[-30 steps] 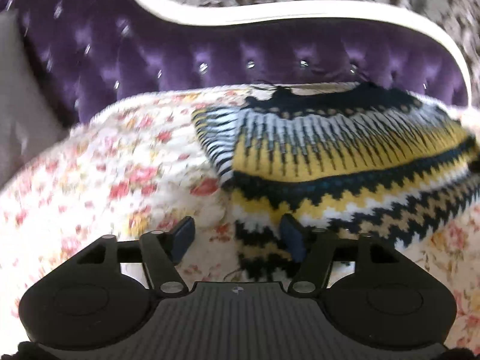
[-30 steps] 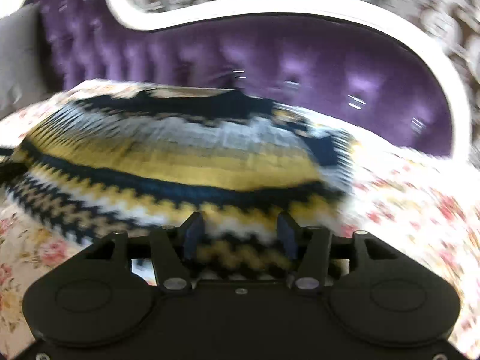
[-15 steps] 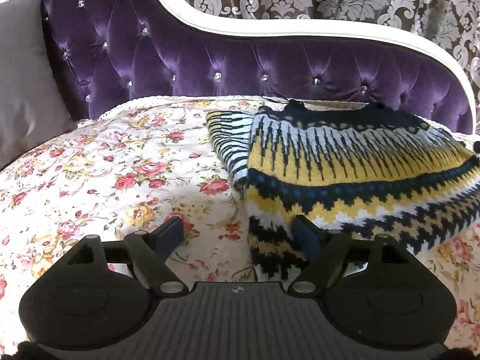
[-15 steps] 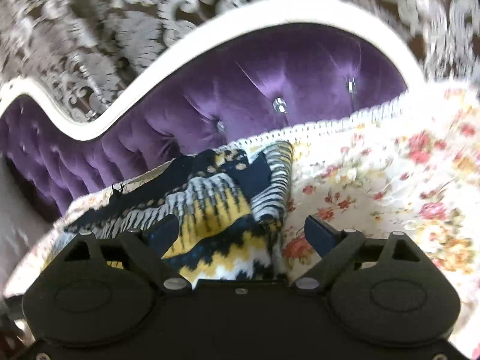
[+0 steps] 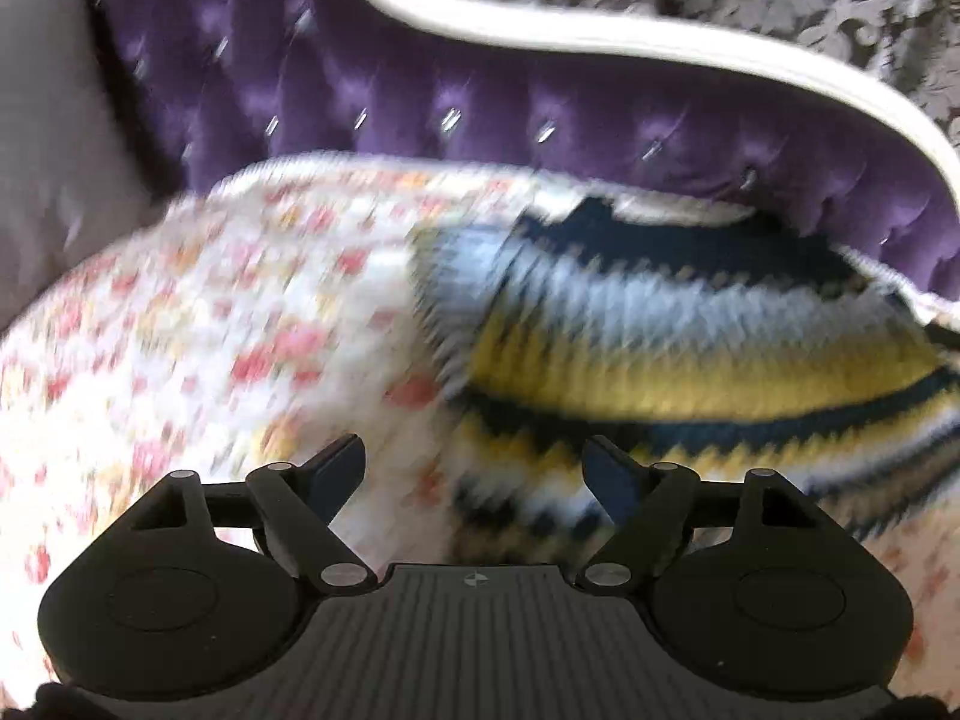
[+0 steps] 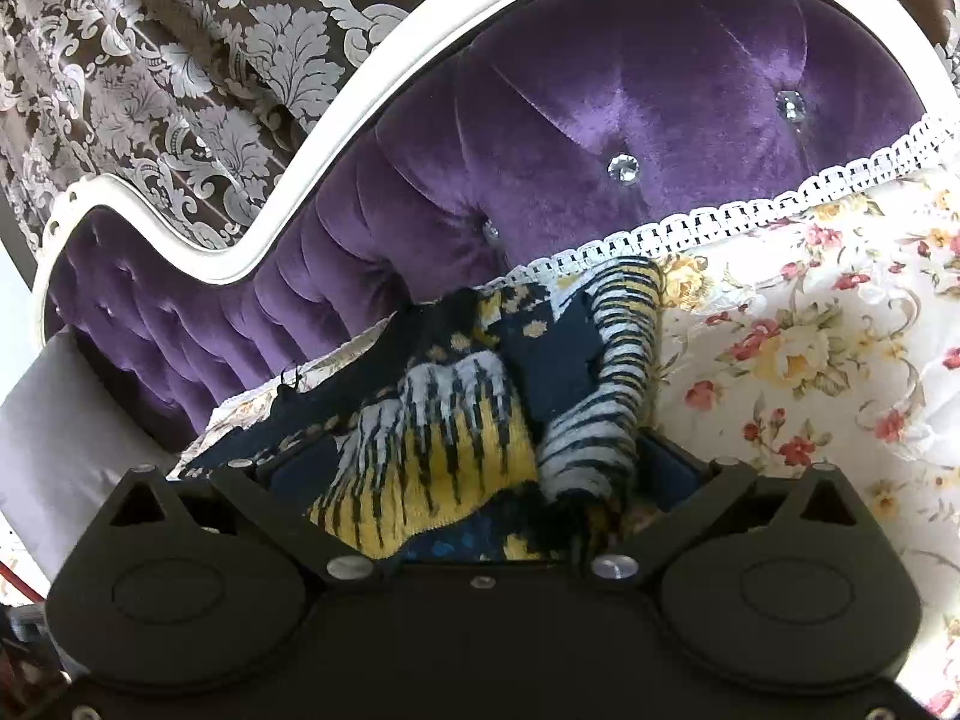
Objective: Fold small clothes
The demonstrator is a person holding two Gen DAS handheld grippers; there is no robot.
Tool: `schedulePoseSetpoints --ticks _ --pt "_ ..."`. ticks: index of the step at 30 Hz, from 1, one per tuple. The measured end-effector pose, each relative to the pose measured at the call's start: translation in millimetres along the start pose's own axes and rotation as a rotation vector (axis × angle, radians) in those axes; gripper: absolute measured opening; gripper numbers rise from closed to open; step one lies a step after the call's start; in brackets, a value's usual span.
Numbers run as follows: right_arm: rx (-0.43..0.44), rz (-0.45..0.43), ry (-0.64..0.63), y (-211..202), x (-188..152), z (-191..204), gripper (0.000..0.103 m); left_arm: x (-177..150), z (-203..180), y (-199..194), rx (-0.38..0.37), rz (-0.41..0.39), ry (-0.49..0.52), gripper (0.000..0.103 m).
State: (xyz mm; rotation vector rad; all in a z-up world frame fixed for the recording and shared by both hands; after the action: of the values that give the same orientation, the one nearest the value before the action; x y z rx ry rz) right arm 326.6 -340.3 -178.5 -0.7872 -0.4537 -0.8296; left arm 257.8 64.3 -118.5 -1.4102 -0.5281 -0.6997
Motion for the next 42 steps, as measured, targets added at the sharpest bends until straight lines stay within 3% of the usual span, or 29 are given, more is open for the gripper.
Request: schedulePoseSetpoints --ticks 4,11,16,21,27,37,42 --pt "-0.003 -0.005 -0.008 -1 0 1 0.103 46 -41 10 -0.021 -0.015 0.064 0.079" --pt "0.011 -0.016 -0.003 -3 -1 -1 0.103 99 -100 62 -0.006 0.066 0.091 0.079" --pt "0.019 -0.022 0.000 -3 -1 -2 0.103 111 -119 98 -0.018 0.147 0.050 0.079" --pt "0.021 -0.026 0.001 -3 -2 -2 0.103 112 -134 128 0.069 0.228 0.097 0.079" --pt "0.022 -0.027 0.002 -3 -2 -2 0.103 111 -143 129 0.114 0.199 0.172 0.080" --pt "0.022 -0.028 0.002 -3 -2 -2 0.103 113 -141 131 0.102 0.208 0.144 0.082" --pt "0.022 -0.028 0.002 -3 -2 -2 0.103 114 -145 110 0.088 0.196 0.135 0.079"
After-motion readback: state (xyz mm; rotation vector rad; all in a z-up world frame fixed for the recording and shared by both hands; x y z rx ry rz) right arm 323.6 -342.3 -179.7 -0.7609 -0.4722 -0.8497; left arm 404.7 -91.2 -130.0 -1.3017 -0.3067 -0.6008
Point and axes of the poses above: each gripper's, at about its wrist camera, not at the fingertips, and y roughly the way its jaws point, z to its left, x to its top, the point moved 3 cm from there along y, roughly the way its jaws point, and after that the axes turned 8 degrees about y, right-handed, at the moved point
